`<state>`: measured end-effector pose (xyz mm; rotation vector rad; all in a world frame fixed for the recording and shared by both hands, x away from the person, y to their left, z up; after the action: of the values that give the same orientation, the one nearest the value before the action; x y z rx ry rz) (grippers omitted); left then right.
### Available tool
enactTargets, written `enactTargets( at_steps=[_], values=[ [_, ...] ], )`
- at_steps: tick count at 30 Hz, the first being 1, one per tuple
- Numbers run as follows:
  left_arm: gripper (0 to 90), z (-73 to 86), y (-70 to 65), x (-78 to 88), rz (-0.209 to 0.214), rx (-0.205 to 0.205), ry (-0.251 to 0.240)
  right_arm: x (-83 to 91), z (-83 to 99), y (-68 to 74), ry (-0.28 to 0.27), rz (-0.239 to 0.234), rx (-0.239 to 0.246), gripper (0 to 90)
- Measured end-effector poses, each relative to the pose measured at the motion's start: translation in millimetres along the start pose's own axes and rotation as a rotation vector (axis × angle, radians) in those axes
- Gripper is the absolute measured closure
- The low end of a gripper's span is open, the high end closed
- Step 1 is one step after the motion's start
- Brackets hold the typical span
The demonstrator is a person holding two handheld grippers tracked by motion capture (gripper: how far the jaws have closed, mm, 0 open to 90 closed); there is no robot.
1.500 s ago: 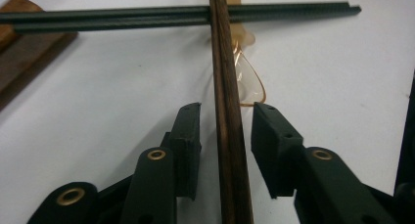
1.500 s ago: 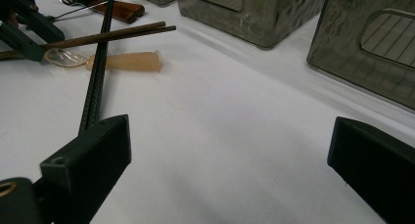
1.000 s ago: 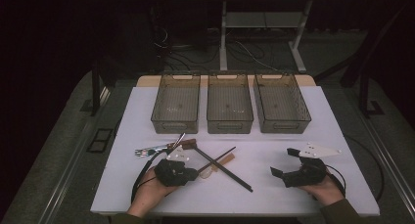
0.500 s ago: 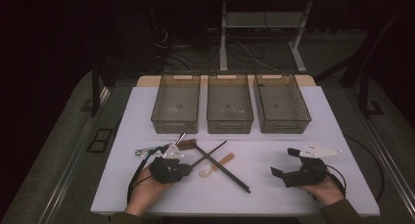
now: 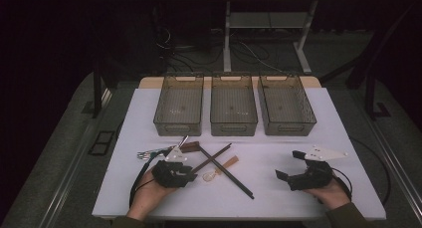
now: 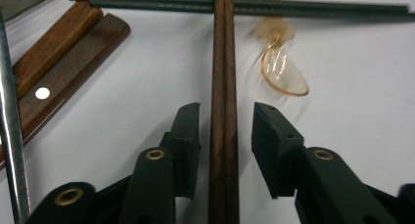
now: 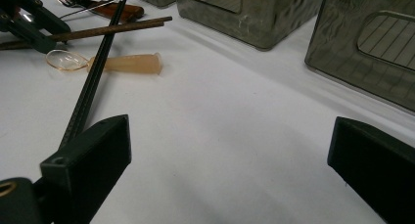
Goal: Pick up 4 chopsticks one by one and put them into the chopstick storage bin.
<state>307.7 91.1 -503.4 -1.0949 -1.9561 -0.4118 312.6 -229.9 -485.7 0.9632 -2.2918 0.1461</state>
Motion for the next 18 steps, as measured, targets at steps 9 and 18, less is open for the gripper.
enactTargets(
  at_steps=[9, 18],
  values=[
    [68.9, -7.3, 6.7, 15.9, -0.014, 0.020, -0.082, -0.2, 0.2, 0.2, 0.001, -0.001, 0.001, 2.2],
    [75.6, -4.2, 10.9, 11.9, -0.023, 0.014, -0.059, -0.8, 0.3, 0.5, 0.003, 0.000, 0.005, 2.2]
  ],
)
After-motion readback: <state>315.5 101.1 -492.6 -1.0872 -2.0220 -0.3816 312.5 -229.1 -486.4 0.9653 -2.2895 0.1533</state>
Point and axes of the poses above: each handheld gripper's, and its own axes: x roughly backward along the jaws, z roughly out of its underside, y roughly to its left, the point moved 9 cm from there along -x, roughly forward along the jaws, and after that the axes turned 5 degrees about y, right-handed, at the moved point
